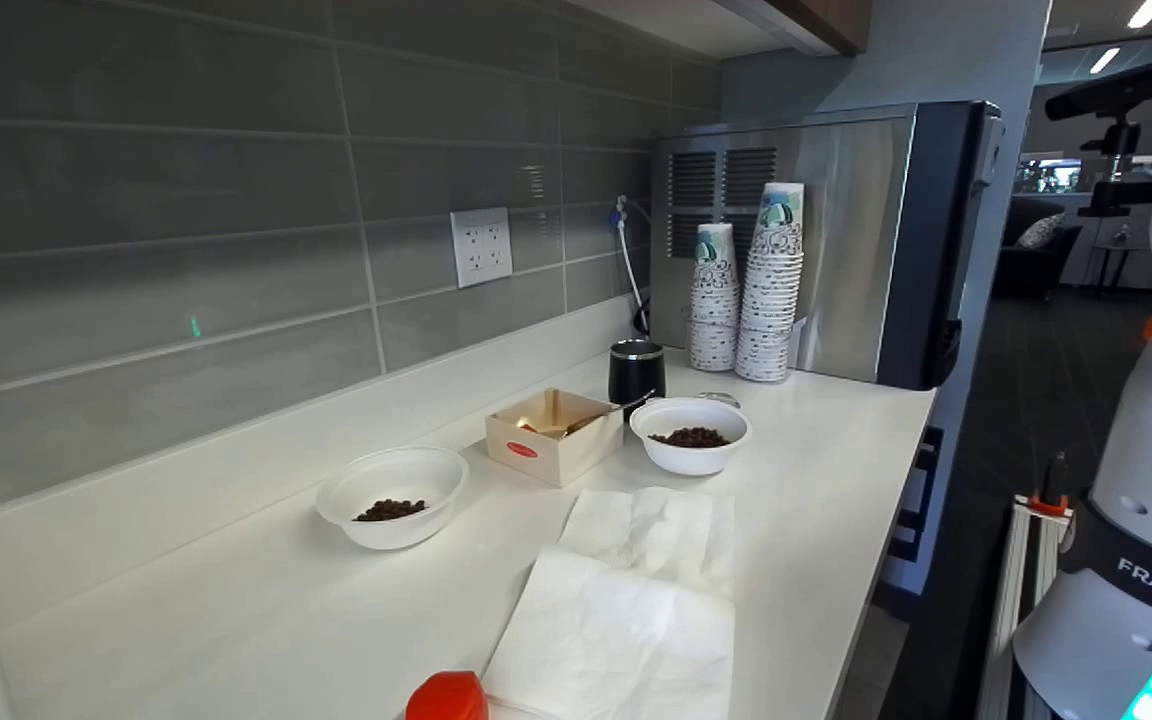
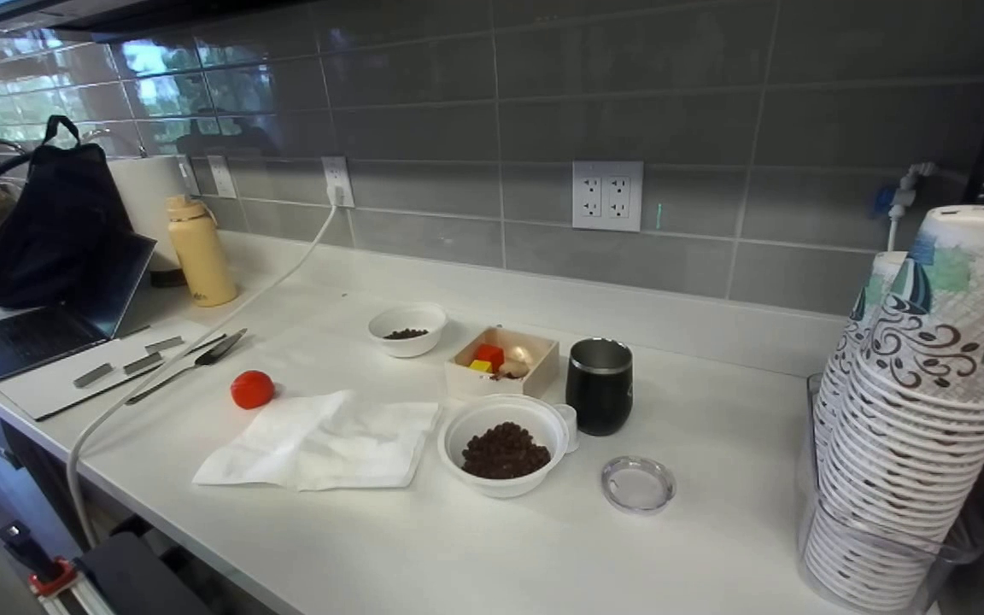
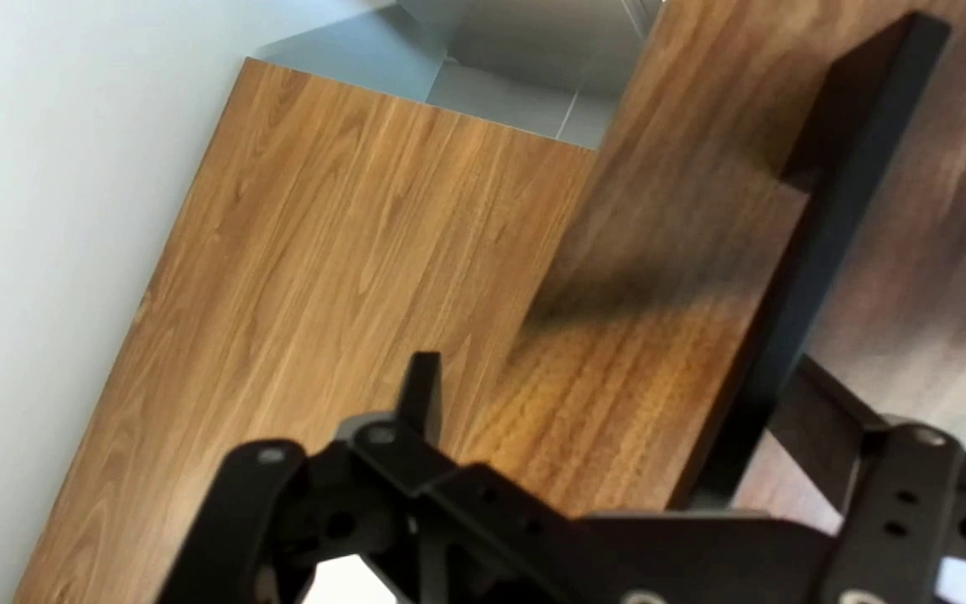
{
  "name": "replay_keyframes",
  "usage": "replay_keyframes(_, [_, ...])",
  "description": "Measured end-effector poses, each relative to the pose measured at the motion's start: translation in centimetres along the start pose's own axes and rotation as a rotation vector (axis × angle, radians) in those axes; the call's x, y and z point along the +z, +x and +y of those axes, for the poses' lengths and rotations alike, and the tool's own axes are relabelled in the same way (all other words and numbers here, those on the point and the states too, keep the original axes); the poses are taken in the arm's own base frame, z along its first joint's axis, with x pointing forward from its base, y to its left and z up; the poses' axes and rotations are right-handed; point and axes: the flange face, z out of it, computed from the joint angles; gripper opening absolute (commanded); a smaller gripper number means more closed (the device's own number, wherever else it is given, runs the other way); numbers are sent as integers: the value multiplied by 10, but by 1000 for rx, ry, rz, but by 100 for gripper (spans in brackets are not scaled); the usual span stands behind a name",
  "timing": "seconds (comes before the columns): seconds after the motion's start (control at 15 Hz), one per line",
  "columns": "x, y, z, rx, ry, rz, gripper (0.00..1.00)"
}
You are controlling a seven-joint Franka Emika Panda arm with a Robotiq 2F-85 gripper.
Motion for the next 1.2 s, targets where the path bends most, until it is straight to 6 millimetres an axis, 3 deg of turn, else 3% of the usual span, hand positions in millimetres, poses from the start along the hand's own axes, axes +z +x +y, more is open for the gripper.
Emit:
replay_keyframes(0.33, [25, 34, -14, -47, 30, -17, 100])
replay_keyframes(0.87, [84, 81, -20, -39, 69, -45, 100])
replay_keyframes(1.2, [110, 109, -27, -21, 110, -55, 100])
